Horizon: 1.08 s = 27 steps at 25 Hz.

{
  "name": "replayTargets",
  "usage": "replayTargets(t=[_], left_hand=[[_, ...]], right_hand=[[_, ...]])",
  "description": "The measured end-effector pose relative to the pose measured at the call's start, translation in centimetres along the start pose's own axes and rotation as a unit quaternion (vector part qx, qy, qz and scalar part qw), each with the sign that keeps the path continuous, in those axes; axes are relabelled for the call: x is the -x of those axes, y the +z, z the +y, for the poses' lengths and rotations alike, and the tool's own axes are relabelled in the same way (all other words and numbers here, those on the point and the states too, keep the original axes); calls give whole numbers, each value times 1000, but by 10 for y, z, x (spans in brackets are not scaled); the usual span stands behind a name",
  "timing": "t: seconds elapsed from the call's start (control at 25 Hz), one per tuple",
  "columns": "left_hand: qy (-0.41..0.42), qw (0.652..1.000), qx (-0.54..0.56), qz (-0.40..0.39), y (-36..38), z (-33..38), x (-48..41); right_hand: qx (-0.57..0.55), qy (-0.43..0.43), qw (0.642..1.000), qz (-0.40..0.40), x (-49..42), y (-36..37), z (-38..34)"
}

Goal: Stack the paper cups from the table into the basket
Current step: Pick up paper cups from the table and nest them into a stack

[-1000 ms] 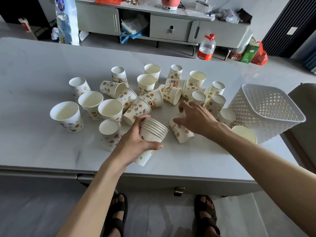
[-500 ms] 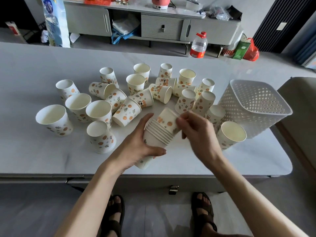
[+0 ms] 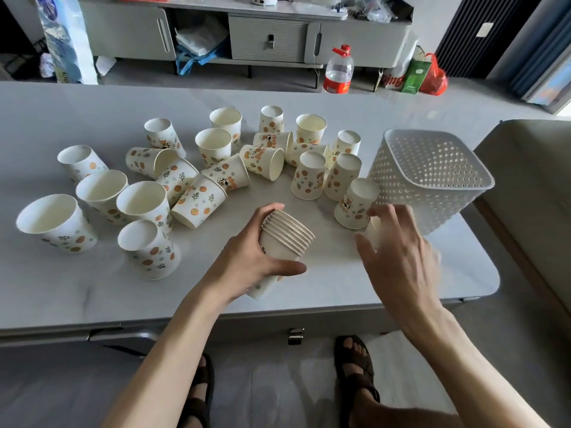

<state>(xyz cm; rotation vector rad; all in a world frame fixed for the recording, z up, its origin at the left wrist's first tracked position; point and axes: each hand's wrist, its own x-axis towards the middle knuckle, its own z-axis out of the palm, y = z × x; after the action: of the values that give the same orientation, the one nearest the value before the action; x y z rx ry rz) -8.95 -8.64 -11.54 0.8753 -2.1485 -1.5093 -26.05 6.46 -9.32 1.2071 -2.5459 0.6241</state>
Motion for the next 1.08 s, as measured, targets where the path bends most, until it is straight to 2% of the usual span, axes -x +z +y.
replayTargets(t=[0.08, 0.16, 0.28, 0.36, 0.4, 0.48, 0.56, 0.68, 0.8, 0.84, 0.88, 0.96, 1.0, 1.08], left_hand=[[4, 1000, -1, -1, 5, -3, 0], [9, 1000, -4, -11, 8, -5, 1], [1, 999, -12, -36, 9, -3, 1], [-5, 998, -17, -57, 9, -1, 1], [-7, 997, -21, -72, 9, 0, 2], [-10, 995, -21, -100, 10, 3, 3], [-6, 994, -1, -105, 11, 5, 5], [13, 995, 5, -95, 7, 5, 5], [22, 997, 11, -78, 1, 2, 5], [24, 997, 13, -66, -2, 2, 4], [25, 998, 14, -52, -4, 1, 3], [15, 999, 27, -13, -10, -1, 1], [7, 999, 40, 6, -13, -2, 1], [-4, 998, 60, 28, -16, -3, 0]], right_hand=[[75, 68, 993, -52, 3, -3, 19], [98, 95, 987, -86, 1, 1, 25], [58, 66, 995, -40, -2, 1, 22], [-68, 20, 997, 17, -6, -3, 17], [-169, 13, 985, 29, -8, -5, 13], [-357, 23, 934, 7, -10, -5, 5], [-422, 6, 904, -70, -8, -4, -7], [-384, -59, 896, -217, 3, 5, -25], [-402, -63, 875, -262, 1, 10, -28], [-402, -57, 883, -235, -3, 10, -25], [-361, -51, 915, -173, -11, 11, -20], [-156, -44, 986, -28, -33, 17, -4], [-52, -23, 998, -13, -44, 18, 3], [45, 21, 997, -65, -55, 25, 11]])
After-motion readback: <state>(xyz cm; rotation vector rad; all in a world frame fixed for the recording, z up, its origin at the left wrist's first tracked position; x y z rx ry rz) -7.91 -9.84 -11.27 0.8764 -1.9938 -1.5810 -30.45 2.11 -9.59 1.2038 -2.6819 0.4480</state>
